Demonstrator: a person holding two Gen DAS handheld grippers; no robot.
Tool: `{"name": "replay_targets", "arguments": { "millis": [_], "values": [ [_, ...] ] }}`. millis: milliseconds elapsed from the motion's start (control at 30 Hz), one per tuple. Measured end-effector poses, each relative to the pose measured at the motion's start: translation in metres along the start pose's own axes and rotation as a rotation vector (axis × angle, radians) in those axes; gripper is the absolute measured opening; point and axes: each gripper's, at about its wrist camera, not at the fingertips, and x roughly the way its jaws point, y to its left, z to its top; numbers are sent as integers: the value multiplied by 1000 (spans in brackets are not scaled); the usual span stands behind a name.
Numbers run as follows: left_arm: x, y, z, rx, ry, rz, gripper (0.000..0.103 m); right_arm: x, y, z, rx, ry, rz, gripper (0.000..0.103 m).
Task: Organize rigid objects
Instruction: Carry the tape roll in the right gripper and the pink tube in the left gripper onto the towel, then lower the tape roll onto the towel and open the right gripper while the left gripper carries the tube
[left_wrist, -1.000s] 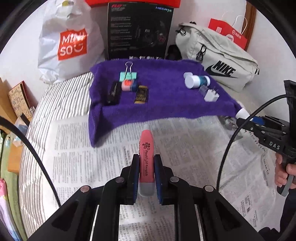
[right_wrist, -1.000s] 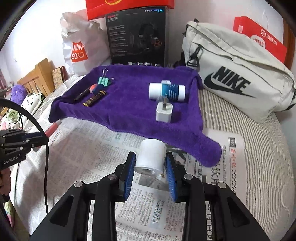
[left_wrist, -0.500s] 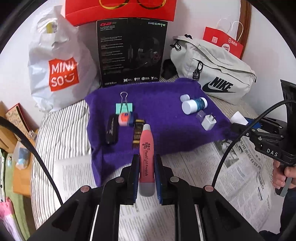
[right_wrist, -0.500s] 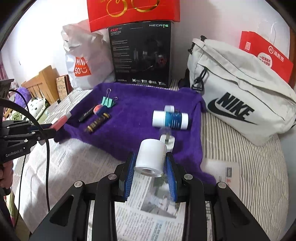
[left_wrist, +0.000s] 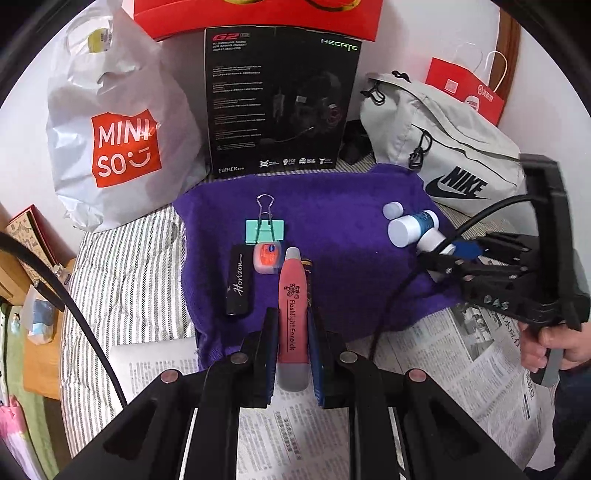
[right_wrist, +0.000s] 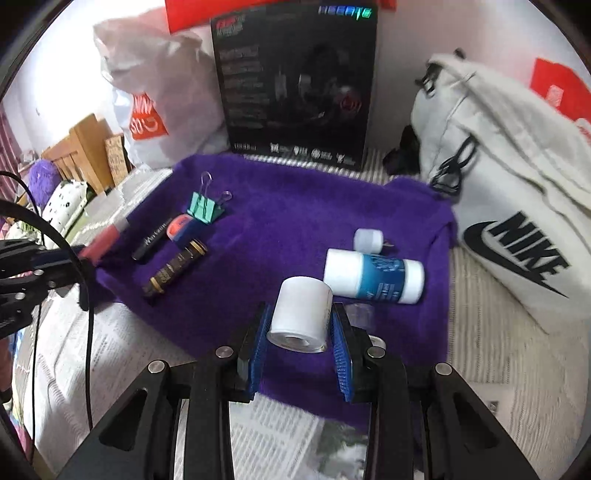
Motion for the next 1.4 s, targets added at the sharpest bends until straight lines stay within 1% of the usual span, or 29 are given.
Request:
{"name": "replay_targets", "arguments": {
  "millis": [200,333,567,733,800,833,867,1033,1267,1400],
  "values": [
    [7,7,3,-7,4,-10,15,28,11,1,-42,65,-10,33],
    [11,9,2,-18,9,-30,15,43,10,0,-26,101,-18,33],
    [13,12,0,-25,11,-27,15,51,11,1,-38,111,-30,33],
    [14,12,-1,-19,17,-29,15,51,11,2,-50,119,-19,34],
    [13,12,-1,-15,19,-29,15,51,11,2,-50,131,-13,39],
    [13,11,-1,-15,19,-30,15,50,10,2,-49,135,-8,44],
    [13,11,-1,-15,20,-31,15,50,10,2,-51,140,-2,45],
    [18,12,-2,-18,29,-33,15,45,8,1,-40,141,1,45],
    [22,9,-2,-20,38,-32,15,21,9,-1,-41,98,-6,45],
    [25,6,-1,-22,42,-37,15,5,3,-6,-19,71,-13,45]
  ]
}}
